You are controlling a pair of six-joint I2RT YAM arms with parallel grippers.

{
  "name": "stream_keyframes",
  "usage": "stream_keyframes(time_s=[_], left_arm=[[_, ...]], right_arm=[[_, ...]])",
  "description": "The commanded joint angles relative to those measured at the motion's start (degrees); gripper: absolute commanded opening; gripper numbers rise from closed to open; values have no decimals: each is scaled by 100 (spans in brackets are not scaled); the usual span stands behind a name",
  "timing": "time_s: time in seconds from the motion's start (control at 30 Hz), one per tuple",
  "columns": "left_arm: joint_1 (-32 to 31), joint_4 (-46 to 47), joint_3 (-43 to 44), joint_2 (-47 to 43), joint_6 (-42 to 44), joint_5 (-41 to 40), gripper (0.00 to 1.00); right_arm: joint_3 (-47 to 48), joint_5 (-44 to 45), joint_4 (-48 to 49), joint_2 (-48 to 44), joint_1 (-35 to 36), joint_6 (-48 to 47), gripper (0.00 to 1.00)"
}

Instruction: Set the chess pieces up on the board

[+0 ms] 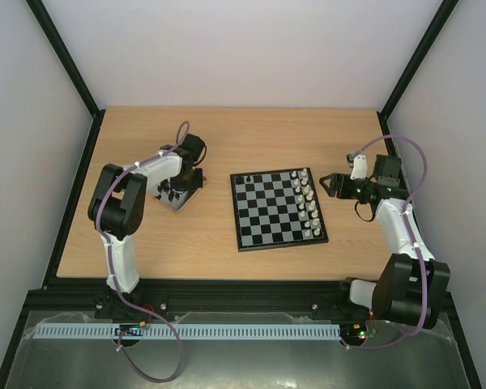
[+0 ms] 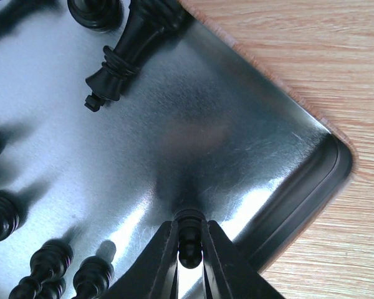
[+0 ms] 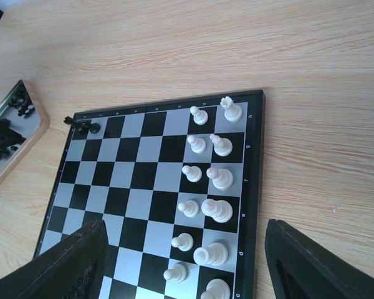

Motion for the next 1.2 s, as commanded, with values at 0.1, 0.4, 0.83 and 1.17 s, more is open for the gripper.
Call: stream_keyframes(time_s=[0.1, 0.4, 0.83, 1.17], left_arm=[[36, -96, 51, -99, 31, -36, 8], [23, -114, 246, -376, 82, -125, 5], [-1048, -580, 1499, -506, 648, -37, 5], [-2034, -736, 2158, 180, 823, -46, 5]], right_arm=[[89, -151, -197, 19, 24, -25, 71], [81, -149, -192, 24, 24, -16, 71], [97, -94, -190, 19, 24, -25, 70], [95, -39, -183, -61, 24, -41, 71]])
